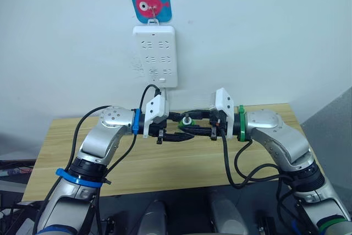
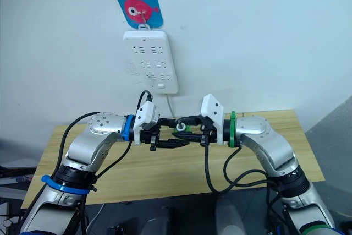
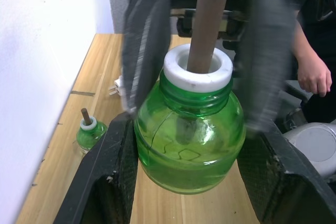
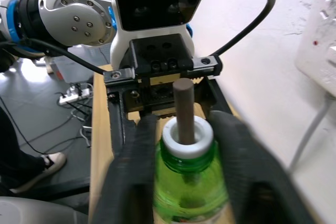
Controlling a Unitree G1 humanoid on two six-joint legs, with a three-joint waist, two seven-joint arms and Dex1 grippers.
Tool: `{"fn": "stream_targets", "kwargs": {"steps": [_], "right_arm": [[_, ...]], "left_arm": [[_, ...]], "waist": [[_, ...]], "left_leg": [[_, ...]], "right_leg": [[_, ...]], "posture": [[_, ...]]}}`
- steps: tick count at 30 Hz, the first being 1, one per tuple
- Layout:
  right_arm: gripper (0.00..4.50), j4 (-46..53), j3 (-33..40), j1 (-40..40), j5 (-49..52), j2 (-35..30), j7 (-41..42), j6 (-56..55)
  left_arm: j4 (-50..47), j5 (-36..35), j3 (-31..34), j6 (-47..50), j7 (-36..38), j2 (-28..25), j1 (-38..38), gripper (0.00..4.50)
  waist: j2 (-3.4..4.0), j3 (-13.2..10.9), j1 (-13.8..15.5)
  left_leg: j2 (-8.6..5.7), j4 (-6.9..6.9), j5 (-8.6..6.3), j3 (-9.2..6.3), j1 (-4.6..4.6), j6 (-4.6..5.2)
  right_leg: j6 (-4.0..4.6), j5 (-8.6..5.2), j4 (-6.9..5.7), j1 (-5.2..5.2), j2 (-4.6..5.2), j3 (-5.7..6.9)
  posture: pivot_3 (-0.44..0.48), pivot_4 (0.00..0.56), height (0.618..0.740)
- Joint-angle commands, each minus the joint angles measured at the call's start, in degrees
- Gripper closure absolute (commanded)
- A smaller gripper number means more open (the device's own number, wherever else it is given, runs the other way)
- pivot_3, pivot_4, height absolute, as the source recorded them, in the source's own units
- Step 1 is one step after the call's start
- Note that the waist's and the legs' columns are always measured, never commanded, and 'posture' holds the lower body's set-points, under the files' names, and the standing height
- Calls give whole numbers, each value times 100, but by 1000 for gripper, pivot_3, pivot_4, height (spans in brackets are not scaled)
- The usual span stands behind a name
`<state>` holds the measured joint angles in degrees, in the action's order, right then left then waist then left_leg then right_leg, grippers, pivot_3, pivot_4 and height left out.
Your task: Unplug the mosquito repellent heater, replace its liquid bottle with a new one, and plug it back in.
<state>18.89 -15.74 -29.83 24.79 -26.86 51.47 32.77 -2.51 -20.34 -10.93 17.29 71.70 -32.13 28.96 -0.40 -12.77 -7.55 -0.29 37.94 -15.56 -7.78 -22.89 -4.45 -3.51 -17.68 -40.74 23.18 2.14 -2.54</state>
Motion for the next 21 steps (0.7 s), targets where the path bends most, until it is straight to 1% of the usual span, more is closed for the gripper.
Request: {"fn": "stream_targets", "kwargs": {"steps": [1,4,7,9,10,11,12,13,15,16,21], "right_arm": [[3667,74,-22,1,-65,-39,103,-139],[3667,23,18,-35,-105,-1,103,-179],[3667,-20,117,-83,-39,49,86,-144],[3667,-19,202,-96,42,84,70,-77],[3667,-13,278,-113,113,100,62,-25],[3667,-10,328,-125,158,109,59,10],[3667,-7,431,-146,267,134,29,103],[3667,-11,553,-179,371,145,-10,197],[3667,-6,804,-224,607,189,-136,432],[3667,6,1010,-246,825,226,-267,648],[3667,151,2038,-204,2026,628,-1215,1727]], "left_arm": [[-130,-165,148,-46,-6,43,117,2211],[-136,-179,157,-24,2,47,114,2211],[-151,-394,289,177,-46,117,129,2211],[-55,-382,330,242,-106,125,185,1463],[43,-300,351,175,-185,147,236,1250],[109,-247,356,119,-238,157,272,886],[155,-223,352,175,-288,139,301,577],[136,-370,370,417,-231,91,290,287],[63,-679,433,946,-183,20,247,247],[22,-950,572,1379,-304,46,236,247],[-185,-1889,1142,2773,-1013,257,145,247]], "waist": [[0,0,-24],[0,0,-44],[-1,3,-47],[-2,3,-47],[-5,5,-45],[-6,6,-43],[-6,6,-46],[-6,6,-51],[-5,7,-77],[-5,7,-81],[-4,7,-95]], "left_leg": [[0,0,0,0,0,0],[0,0,0,1,0,0],[0,0,7,0,0,-13],[0,0,8,0,0,-14],[0,0,8,0,0,-14],[0,1,8,-2,0,-14],[-1,1,8,-1,0,-15],[-1,1,8,1,0,-15],[-1,1,9,2,0,-16],[-1,1,9,1,1,-16],[1,1,9,-2,0,-16]], "right_leg": [[0,0,0,0,0,0],[0,0,0,0,0,0],[0,0,-1,0,0,0],[0,0,-1,0,0,-1],[0,0,-1,0,0,0],[0,0,-1,0,0,1],[0,0,-2,0,1,1],[0,0,-1,0,1,-1],[0,0,-2,0,2,-1],[0,0,-2,0,2,-1],[0,0,-5,1,1,1]], "posture": [[-149,161,734],[-149,161,734],[-150,157,734],[-153,154,734],[-153,154,734],[-153,154,734],[-166,155,734],[-169,155,734],[-173,155,734],[-175,155,734],[-180,157,734]]}}
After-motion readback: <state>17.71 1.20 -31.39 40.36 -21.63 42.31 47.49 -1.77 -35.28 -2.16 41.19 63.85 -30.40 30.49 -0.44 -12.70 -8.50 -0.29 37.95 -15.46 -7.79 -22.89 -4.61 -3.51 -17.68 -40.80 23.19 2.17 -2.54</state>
